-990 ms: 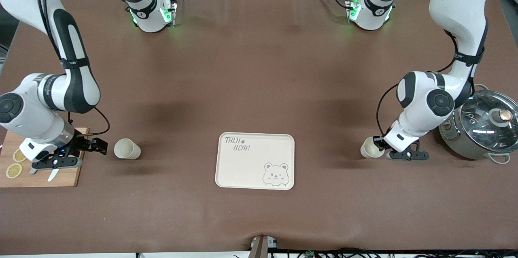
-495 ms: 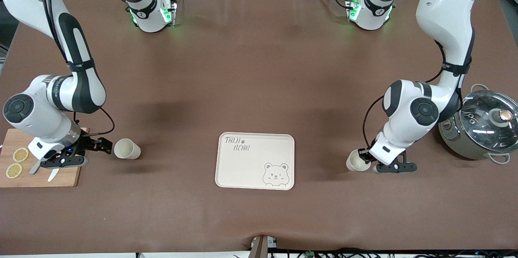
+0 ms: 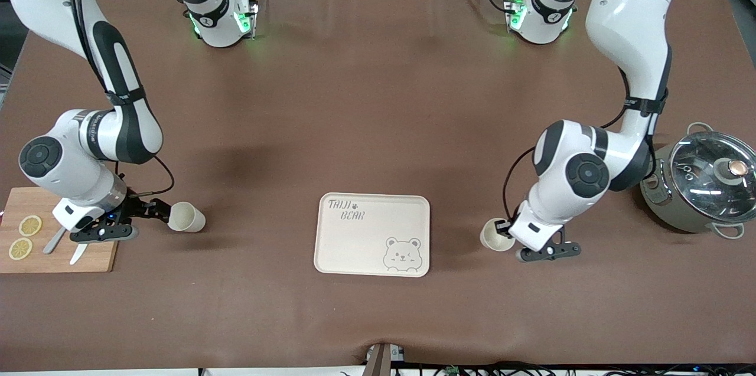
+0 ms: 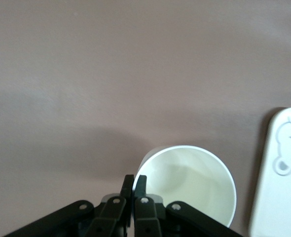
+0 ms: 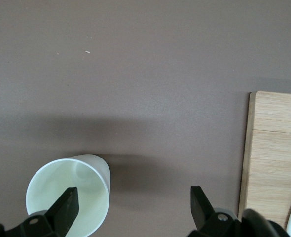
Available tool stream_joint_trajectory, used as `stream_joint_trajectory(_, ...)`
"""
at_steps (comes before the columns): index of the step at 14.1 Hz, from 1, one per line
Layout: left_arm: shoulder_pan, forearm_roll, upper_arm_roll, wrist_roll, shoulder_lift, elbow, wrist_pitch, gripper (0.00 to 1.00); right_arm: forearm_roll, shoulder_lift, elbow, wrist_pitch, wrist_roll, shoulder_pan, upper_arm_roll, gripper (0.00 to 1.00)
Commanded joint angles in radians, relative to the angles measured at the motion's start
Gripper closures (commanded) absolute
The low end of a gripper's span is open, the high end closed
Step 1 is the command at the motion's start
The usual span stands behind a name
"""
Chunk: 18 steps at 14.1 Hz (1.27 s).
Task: Place white IKEA cup upright on tray with both arms
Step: 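Carry the cup to the tray with the left gripper while the right gripper grasps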
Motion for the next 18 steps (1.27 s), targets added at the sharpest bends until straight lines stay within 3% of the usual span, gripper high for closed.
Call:
stream_joint_trajectory(1, -0.033, 0.001, 0.004, -0.064, 0.048, 0.119, -0.099, 1.0, -0.002, 0.006, -0.014, 0.033, -0.01, 0.002, -0.001, 0.0)
stream_joint_trajectory(7, -0.118, 0.001, 0.01, -0.167, 0.125, 0.289, -0.226, 1.0, -0.002, 0.037, -0.014, 0.056, -0.01, 0.003, -0.001, 0.0)
stream_joint_trajectory(13, -0.183, 0.001, 0.009, -0.275, 0.198, 0.403, -0.239, 1.0, 0.009, 0.055, -0.014, 0.065, -0.007, 0.005, 0.014, 0.0)
stream_joint_trajectory(18, -0.241, 0.001, 0.018, -0.355, 0.228, 0.418, -0.197, 1.0, 0.101, 0.077, -0.014, 0.065, -0.007, 0.008, 0.031, 0.0)
